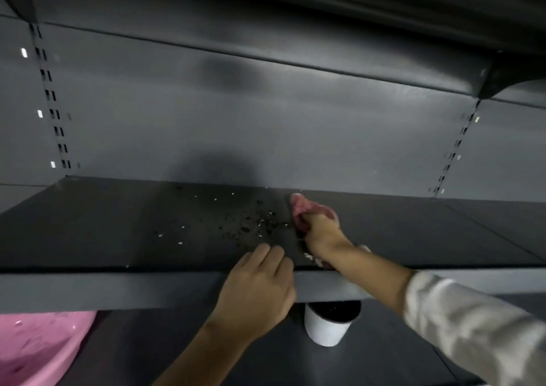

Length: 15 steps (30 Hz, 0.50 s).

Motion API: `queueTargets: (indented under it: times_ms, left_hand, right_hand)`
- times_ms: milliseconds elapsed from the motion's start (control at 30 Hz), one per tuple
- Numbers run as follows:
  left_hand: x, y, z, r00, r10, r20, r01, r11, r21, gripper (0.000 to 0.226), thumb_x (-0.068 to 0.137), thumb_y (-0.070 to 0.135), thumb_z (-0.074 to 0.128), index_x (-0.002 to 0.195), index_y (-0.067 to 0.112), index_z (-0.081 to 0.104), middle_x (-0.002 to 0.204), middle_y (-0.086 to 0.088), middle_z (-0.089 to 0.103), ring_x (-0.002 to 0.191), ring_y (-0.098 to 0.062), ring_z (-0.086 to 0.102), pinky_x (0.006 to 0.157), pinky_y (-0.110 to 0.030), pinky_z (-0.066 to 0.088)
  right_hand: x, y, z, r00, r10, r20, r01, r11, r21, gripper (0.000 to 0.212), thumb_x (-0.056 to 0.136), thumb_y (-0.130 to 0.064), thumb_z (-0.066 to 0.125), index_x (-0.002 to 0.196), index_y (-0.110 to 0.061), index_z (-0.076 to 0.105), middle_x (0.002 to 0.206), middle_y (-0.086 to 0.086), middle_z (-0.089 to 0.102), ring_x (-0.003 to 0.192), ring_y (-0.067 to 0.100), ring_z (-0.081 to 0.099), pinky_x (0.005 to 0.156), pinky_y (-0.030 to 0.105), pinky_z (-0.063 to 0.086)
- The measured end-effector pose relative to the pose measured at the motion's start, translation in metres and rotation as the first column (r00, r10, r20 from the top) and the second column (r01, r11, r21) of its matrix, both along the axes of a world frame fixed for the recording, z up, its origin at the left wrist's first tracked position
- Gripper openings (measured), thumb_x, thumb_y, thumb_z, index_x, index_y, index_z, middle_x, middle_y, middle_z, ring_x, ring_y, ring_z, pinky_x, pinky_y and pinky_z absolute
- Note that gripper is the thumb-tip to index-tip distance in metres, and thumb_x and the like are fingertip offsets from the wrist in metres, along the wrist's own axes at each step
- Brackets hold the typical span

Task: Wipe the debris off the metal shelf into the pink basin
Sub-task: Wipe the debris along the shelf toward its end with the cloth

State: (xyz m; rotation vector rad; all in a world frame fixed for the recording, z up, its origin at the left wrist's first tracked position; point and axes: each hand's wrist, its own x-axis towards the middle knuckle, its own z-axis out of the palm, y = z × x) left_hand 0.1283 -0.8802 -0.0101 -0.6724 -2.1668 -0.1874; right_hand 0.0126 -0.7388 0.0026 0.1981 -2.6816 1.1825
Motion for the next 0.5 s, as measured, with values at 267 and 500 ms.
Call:
queueTargets:
  times_ms: [267, 500]
  left_hand:
    - [0.006, -0.057, 0.003, 0.999, 0.003, -0.042, -0.004, 0.999, -0.037, 0.022, 0.071, 0.017, 0.042, 0.055, 0.012, 0.057, 0.058, -0.003, 0.053, 0.054, -0.02, 0.052, 0.047, -0.023, 0.044]
    - [0.007, -0.086, -0.005, 0.994, 0.063, -0.085, -0.063, 0.998, -0.005, 0.024, 0.075, 0.017, 0.042, 0.055, 0.012, 0.056, 0.059, -0.004, 0.053, 0.057, -0.019, 0.046, 0.047, -0.025, 0.043]
  right_hand:
    - [0.014, -0.023, 0.037, 0.987, -0.153, -0.053, 0.155, 0.988, 0.025, 0.054, 0.076, 0.011, 0.04, 0.119, -0.016, 0.057, 0.119, 0.015, 0.064, 0.106, 0.023, 0.059, 0.085, 0.027, 0.044]
    - [0.024, 0.064, 0.023, 0.95, -0.304, 0.074, 0.277, 0.926, 0.257, 0.03, 0.087, -0.01, 0.053, 0.115, -0.002, 0.058, 0.109, 0.015, 0.062, 0.103, 0.025, 0.057, 0.088, 0.033, 0.046]
